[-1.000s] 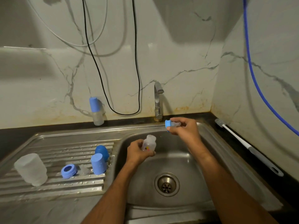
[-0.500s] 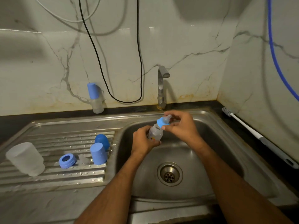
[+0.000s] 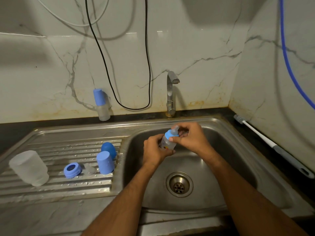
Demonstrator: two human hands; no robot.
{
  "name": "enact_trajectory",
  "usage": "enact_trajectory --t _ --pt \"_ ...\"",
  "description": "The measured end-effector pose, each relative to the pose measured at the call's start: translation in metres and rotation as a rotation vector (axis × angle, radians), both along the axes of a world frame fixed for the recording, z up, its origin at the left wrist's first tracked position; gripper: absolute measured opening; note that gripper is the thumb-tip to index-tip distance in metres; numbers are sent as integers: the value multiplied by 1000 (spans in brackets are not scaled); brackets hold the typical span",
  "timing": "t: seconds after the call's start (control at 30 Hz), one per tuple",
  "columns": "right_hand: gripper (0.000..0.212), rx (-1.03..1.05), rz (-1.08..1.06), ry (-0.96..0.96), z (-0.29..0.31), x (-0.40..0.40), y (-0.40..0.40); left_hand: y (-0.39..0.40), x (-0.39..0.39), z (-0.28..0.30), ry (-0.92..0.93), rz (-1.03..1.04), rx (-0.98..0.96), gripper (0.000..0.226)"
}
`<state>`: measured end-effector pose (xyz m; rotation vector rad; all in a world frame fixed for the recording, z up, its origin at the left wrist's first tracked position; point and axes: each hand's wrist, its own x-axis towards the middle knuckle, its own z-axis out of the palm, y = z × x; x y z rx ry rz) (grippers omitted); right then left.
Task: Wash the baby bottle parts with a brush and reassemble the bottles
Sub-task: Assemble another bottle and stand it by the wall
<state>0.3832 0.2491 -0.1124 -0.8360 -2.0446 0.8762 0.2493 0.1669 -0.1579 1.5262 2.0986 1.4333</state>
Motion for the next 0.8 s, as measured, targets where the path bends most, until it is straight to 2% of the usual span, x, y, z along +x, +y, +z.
enact_trajectory --t 0.17,0.33,0.47,0.57,0.67,0.8 --pt "38 96 -88 -27 3 -2 -7 0 4 1 -13 -20 30 52" --pt "49 103 -120 -73 3 -4 -8 1 5 3 -57 -16 50 49" --pt "62 -1 -8 82 10 1 -3 1 4 4 -115 -37 52 53" --pt "48 -63 116 88 11 3 -2 1 5 5 -117 -50 53 51" --pt "37 15 36 76 5 -1 -4 0 6 5 -110 -46 54 48" --pt "39 107 -69 7 4 -4 -7 1 6 3 -91 -40 34 51"
